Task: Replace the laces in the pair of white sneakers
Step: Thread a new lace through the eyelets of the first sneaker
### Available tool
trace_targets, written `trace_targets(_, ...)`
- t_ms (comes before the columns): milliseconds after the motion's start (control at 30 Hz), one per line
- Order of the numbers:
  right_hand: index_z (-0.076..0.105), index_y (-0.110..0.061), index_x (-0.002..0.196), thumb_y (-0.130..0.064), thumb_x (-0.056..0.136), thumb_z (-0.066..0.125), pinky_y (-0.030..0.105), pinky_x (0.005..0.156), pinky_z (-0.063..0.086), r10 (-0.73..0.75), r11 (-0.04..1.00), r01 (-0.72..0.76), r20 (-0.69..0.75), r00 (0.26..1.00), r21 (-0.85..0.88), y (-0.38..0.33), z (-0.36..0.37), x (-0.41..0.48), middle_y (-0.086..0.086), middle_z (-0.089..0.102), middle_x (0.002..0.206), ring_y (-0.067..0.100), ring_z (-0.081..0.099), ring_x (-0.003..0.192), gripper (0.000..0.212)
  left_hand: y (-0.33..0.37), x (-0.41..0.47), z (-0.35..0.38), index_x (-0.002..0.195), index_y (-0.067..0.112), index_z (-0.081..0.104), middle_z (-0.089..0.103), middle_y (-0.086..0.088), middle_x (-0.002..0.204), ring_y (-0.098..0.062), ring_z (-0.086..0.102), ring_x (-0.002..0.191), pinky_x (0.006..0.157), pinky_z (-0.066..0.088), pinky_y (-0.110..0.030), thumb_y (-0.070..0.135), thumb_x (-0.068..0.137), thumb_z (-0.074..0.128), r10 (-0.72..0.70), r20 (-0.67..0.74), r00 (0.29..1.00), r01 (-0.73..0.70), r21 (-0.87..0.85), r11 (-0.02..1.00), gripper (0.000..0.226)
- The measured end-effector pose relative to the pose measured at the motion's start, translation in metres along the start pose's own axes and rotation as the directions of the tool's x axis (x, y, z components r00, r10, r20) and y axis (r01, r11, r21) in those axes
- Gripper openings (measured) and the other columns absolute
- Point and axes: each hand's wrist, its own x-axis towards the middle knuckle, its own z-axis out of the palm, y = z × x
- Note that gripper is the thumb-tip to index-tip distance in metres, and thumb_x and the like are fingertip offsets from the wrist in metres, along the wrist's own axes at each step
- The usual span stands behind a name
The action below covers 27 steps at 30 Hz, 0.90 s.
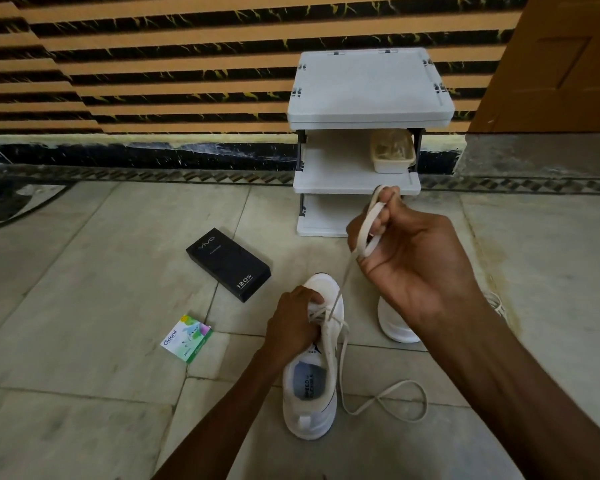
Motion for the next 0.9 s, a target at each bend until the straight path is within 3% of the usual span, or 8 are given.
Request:
trace_targets(133, 0.06, -0.008, 0.084, -0.01, 0.099, 0.046, 0.016, 0.061, 0.041, 0.026, 1.0, -0.027, -0.06, 0.998, -0.015, -0.001, -0.005, 0.003, -0.003, 0.057, 0.075, 0.004, 0.043, 0.064, 0.02, 0.001, -0.005, 0.007, 0.127, 0.026, 0.053, 0.051, 0.0, 0.128, -0.016, 0.056, 0.111, 0.096, 0.05, -0.037, 0.017, 0.082, 0.072, 0.001, -0.025, 1.0, 0.0, 0.053, 0.999, 0.05)
trace_targets(233, 0.058, -0.012, 0.073, -0.01, 0.088, 0.052, 0.018, 0.049, 0.037, 0.039, 0.908, -0.104, -0.166, 0.985, -0.406, -0.011, -0.019, 0.007, -0.002, 0.044, 0.061, 0.007, 0.036, 0.055, 0.017, 0.002, -0.005, 0.007, 0.128, 0.021, 0.055, 0.051, 0.002, 0.129, -0.018, 0.051, 0.118, 0.097, 0.049, -0.04, 0.011, 0.082, 0.069, 0.027, -0.057, 0.998, -0.026, 0.012, 1.0, 0.049)
trace_targets(367, 0.059, -0.011, 0.06, -0.012, 0.076, 0.06, 0.025, 0.047, 0.046, -0.077, 0.257, -0.398, -0.429, 0.9, -0.881, 0.0, -0.07, 0.003, 0.005, 0.052, 0.054, 0.018, 0.052, 0.044, 0.016, -0.004, -0.003, -0.001, 0.128, 0.018, 0.056, 0.047, 0.001, 0.128, -0.02, 0.053, 0.116, 0.095, 0.051, -0.036, 0.014, 0.076, 0.077, -0.025, -0.003, 1.0, 0.024, -0.088, 0.996, 0.056)
trace_targets(467, 0.068, -0.008, 0.085, -0.03, 0.087, 0.06, 0.029, 0.066, 0.048, 0.111, -0.681, -0.274, -0.465, 0.878, -0.679, 0.017, -0.119, -0.007, 0.008, 0.065, 0.079, 0.02, 0.059, 0.07, 0.024, -0.009, -0.004, -0.009, 0.134, 0.028, 0.049, 0.042, 0.002, 0.126, -0.015, 0.052, 0.107, 0.086, 0.046, -0.024, 0.025, 0.076, 0.076, -0.093, 0.088, 0.992, 0.098, -0.064, 0.993, 0.064)
trace_targets(500, 0.067, -0.005, 0.099, -0.031, 0.09, 0.058, 0.029, 0.069, 0.046, 0.248, -0.828, -0.108, -0.531, 0.81, -0.551, 0.023, -0.132, -0.013, 0.009, 0.065, 0.091, 0.019, 0.057, 0.077, 0.029, -0.01, -0.005, -0.009, 0.134, 0.031, 0.049, 0.043, 0.003, 0.122, -0.015, 0.052, 0.105, 0.084, 0.044, -0.024, 0.028, 0.076, 0.075, -0.108, 0.079, 0.991, 0.112, -0.047, 0.993, 0.063)
trace_targets(600, 0.062, 0.002, 0.115, -0.021, 0.096, 0.052, 0.033, 0.074, 0.046, 0.431, -0.894, 0.16, -0.703, 0.565, -0.419, 0.035, -0.15, -0.018, 0.017, 0.064, 0.113, 0.028, 0.062, 0.094, 0.032, -0.007, -0.01, -0.012, 0.125, 0.03, 0.057, 0.056, 0.004, 0.112, -0.017, 0.059, 0.1, 0.08, 0.046, -0.026, 0.034, 0.074, 0.073, -0.135, -0.048, 0.99, 0.134, -0.007, 0.991, 0.054)
trace_targets(767, 0.066, -0.005, 0.104, -0.014, 0.092, 0.052, 0.039, 0.08, 0.056, 0.107, -0.8, -0.076, -0.267, 0.958, -0.596, 0.023, -0.155, 0.019, 0.014, 0.068, 0.104, 0.03, 0.067, 0.094, 0.021, -0.002, -0.016, -0.013, 0.113, 0.023, 0.068, 0.069, 0.002, 0.109, -0.01, 0.061, 0.085, 0.077, 0.049, -0.022, 0.032, 0.074, 0.078, -0.112, -0.166, 0.98, 0.11, -0.024, 0.994, 0.041)
trace_targets(900, 0.07, -0.001, 0.094, -0.015, 0.093, 0.054, 0.041, 0.073, 0.056, -0.132, -0.46, -0.26, -0.224, 0.966, -0.849, 0.027, -0.159, 0.043, 0.018, 0.072, 0.091, 0.032, 0.07, 0.083, 0.021, 0.002, -0.018, -0.012, 0.11, 0.022, 0.069, 0.07, 0.003, 0.108, -0.009, 0.059, 0.083, 0.075, 0.045, -0.02, 0.029, 0.075, 0.077, -0.144, -0.214, 0.966, 0.138, -0.045, 0.989, 0.036)
